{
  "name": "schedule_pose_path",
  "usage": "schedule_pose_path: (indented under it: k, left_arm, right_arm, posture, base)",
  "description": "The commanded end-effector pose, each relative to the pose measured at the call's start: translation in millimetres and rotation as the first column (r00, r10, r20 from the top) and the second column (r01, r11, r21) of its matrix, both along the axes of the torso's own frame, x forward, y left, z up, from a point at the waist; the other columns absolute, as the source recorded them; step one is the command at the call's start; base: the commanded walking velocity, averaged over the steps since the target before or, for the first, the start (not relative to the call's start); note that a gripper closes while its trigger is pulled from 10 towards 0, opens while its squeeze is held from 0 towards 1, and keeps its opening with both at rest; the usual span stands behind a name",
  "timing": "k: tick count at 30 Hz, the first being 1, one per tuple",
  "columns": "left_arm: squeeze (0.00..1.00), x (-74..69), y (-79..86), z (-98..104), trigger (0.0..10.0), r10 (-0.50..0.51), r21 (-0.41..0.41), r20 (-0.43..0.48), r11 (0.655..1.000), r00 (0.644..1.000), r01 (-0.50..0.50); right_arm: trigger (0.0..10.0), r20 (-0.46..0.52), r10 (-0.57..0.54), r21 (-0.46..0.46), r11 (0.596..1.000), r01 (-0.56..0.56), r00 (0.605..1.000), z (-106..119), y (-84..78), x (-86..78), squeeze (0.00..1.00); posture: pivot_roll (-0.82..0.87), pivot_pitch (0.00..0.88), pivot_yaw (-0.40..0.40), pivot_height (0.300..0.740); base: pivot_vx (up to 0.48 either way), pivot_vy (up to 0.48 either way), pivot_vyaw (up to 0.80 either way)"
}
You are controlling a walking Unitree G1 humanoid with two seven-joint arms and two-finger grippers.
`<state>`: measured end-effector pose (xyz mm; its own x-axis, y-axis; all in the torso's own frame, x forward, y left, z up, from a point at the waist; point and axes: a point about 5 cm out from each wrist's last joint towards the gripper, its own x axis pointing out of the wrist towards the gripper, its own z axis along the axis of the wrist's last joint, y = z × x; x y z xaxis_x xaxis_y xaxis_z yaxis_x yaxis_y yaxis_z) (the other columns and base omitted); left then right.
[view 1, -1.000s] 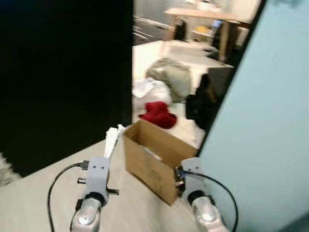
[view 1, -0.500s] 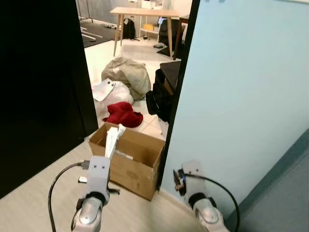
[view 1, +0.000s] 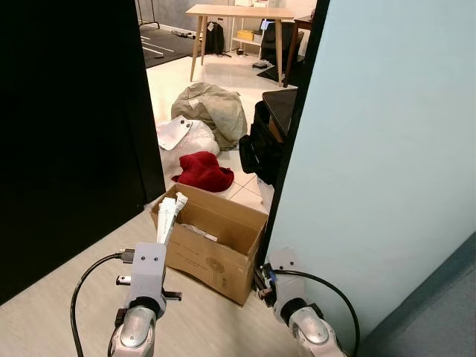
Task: Clean up the room
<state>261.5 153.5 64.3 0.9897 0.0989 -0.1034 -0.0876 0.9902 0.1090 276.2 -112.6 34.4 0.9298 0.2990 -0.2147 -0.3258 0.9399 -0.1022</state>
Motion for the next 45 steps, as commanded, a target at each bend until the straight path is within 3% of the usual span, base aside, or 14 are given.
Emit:
schedule_pose_path:
  k: [1,45]
  left_arm:
    - [0.0,-3.0,0.2,-2.0,10.0,0.002,-0.008,-0.01,1.0,1.0,-0.002]
    - [0.0,-2.3,3.3,0.3,10.0,0.004,-0.018,0.002,1.0,1.0,-0.003]
  right_arm:
    - [10.0,-0.032,0.012,-0.008,1.0,-0.012,0.999,-6.0,0.9,-3.3,0.0]
    - [10.0,-0.018,0.007,-0.005,1.0,-0.007,1.0,-3.4,1.9,-1.1,0.0]
  posture:
    - [-0.01,0.071,-0.025,0.74]
    - [0.0,0.068,-0.027,0.74]
  base:
    - [0.0,0.0,0.0]
    - [0.321,0.0,0.0]
